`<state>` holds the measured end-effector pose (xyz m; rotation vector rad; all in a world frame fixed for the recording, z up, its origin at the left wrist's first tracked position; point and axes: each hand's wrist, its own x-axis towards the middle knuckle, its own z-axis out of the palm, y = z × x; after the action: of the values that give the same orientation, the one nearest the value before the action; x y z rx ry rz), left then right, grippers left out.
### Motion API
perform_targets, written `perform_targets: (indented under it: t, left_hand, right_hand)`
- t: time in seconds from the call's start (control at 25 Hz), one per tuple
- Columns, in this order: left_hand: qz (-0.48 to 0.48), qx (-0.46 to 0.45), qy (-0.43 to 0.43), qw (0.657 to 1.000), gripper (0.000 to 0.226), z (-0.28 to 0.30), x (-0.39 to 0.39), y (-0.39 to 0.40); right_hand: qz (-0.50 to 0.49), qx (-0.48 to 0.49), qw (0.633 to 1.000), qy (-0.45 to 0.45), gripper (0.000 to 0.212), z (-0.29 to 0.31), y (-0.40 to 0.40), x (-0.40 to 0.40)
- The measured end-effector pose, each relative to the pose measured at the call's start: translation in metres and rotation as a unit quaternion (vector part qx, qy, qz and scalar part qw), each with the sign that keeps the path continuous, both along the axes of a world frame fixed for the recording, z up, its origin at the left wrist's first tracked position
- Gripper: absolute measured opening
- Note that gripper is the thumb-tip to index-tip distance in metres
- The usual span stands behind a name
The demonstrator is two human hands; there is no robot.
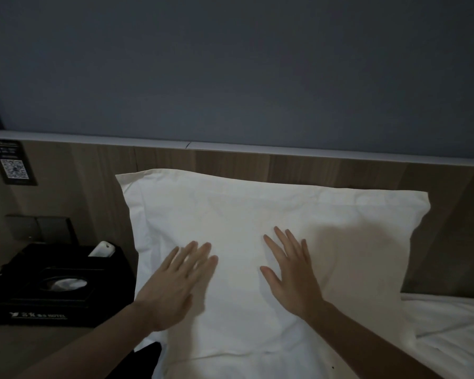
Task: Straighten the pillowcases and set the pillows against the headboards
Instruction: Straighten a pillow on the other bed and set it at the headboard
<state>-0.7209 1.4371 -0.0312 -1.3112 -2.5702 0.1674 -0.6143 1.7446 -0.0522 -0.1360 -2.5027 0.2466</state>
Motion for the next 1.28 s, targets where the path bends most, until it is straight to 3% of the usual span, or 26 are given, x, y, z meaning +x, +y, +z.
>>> perform_targets:
  t: [0.16,0.32,0.44,0.56,0.64,0.72,0.8,0.88,1.08,1.28]
  left_hand:
    - [0.052,-0.055,-0.070,0.995,0.108,-0.032,0.015,-0.023]
    - [0.122,-0.031,-0.203,0.971,0.087,-0.050,0.041,-0.045]
    - [0.080,0.008,-0.279,0.957,0.080,-0.068,0.077,-0.055]
    - [0.013,-0.026,-0.310,0.950,0.074,-0.108,0.110,-0.068]
    - [0.023,-0.011,-0.347,0.937,0.068,-0.138,0.123,-0.080]
    - [0.041,0.000,-0.353,0.935,0.084,-0.168,0.129,-0.091]
    - [0.047,-0.022,-0.373,0.926,0.082,-0.188,0.127,-0.101]
    - [0.038,0.008,-0.382,0.924,0.079,-0.202,0.123,-0.099]
    - [0.017,-0.014,-0.432,0.902,0.102,-0.224,0.112,-0.087]
    - [0.014,-0.063,-0.480,0.875,0.092,-0.214,0.104,-0.081]
  right_hand:
    - [-0.021,0.012,0.999,-0.021,0.075,-0.025,0.002,0.025]
    - [-0.088,-0.086,0.992,0.008,0.079,-0.058,-0.018,0.061]
    - [-0.039,-0.189,0.980,0.048,0.072,-0.111,-0.058,0.117]
    - [0.012,-0.228,0.973,0.032,0.051,-0.167,-0.113,0.176]
    - [0.001,-0.238,0.971,0.008,0.044,-0.198,-0.150,0.197]
    - [-0.048,-0.228,0.970,-0.063,0.053,-0.215,-0.176,0.203]
    - [-0.101,-0.169,0.974,-0.116,0.056,-0.228,-0.184,0.194]
    - [-0.121,-0.133,0.976,-0.126,0.054,-0.237,-0.181,0.188]
    - [-0.153,-0.107,0.961,-0.204,0.055,-0.240,-0.181,0.186]
    - [-0.203,-0.080,0.934,-0.282,0.055,-0.222,-0.183,0.179]
